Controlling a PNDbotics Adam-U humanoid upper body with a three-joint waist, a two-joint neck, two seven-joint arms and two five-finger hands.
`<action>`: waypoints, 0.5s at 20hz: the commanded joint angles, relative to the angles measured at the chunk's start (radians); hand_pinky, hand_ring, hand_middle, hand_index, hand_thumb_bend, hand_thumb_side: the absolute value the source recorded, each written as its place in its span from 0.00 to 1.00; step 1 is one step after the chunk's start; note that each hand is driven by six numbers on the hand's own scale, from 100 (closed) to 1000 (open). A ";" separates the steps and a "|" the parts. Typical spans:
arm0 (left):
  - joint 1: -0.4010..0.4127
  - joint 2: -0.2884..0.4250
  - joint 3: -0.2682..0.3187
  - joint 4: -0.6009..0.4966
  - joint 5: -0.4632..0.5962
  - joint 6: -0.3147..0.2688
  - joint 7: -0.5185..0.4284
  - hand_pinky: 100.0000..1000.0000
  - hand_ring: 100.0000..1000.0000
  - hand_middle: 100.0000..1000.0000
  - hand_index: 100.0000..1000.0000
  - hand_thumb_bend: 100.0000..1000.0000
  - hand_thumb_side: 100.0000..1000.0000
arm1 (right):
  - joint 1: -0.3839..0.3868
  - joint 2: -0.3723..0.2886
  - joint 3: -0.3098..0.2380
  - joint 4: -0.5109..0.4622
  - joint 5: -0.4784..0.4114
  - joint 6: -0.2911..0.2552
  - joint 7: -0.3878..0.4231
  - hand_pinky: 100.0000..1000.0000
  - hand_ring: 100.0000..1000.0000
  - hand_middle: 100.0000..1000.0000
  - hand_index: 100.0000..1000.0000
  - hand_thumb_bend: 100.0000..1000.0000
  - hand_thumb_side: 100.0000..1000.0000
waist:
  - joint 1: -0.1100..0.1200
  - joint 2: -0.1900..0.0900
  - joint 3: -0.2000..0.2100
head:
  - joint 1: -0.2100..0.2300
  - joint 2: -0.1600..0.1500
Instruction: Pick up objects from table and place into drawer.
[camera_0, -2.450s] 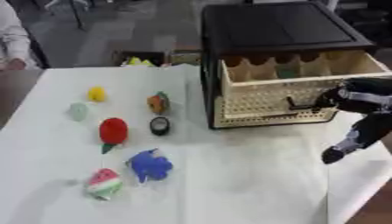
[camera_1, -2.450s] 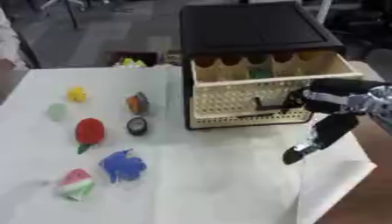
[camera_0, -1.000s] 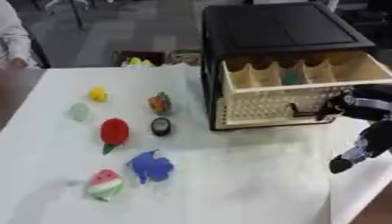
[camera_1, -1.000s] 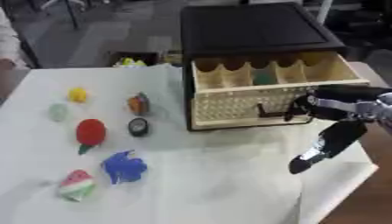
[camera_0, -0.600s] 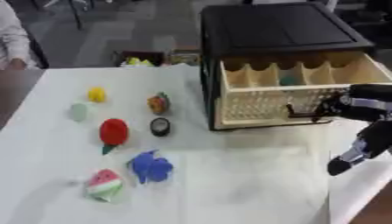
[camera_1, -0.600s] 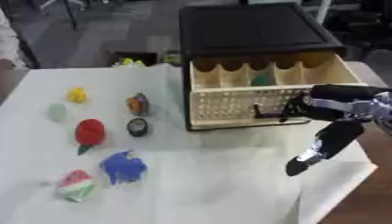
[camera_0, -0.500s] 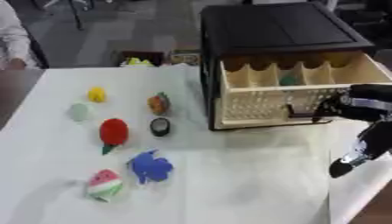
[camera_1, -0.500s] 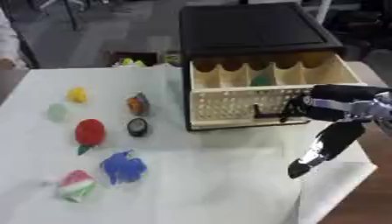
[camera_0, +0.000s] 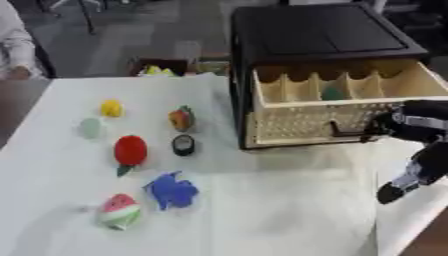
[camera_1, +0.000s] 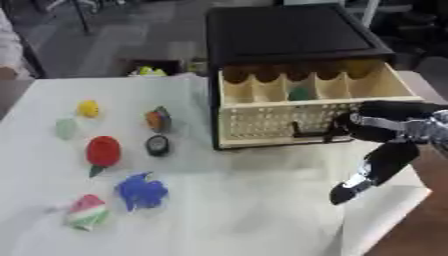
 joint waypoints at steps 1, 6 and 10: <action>-0.008 0.025 0.009 -0.013 -0.002 0.000 0.004 0.52 0.60 0.60 0.74 0.00 0.82 | 0.000 -0.033 -0.017 0.001 0.012 0.002 -0.004 0.00 0.00 0.00 0.73 0.99 0.64 | -0.003 -0.015 -0.002 | 0.004 -0.008; -0.008 0.025 0.008 -0.013 -0.002 0.000 0.004 0.52 0.60 0.60 0.74 0.00 0.82 | 0.002 -0.035 -0.021 0.000 0.016 0.001 -0.010 0.00 0.00 0.00 0.73 1.00 0.65 | -0.003 -0.015 -0.003 | 0.004 -0.009; -0.009 0.025 0.008 -0.013 -0.001 0.001 0.004 0.52 0.60 0.60 0.74 0.00 0.82 | -0.004 -0.038 -0.023 -0.005 0.021 0.001 -0.021 0.00 0.00 0.00 0.73 1.00 0.67 | -0.004 -0.016 -0.002 | 0.003 -0.010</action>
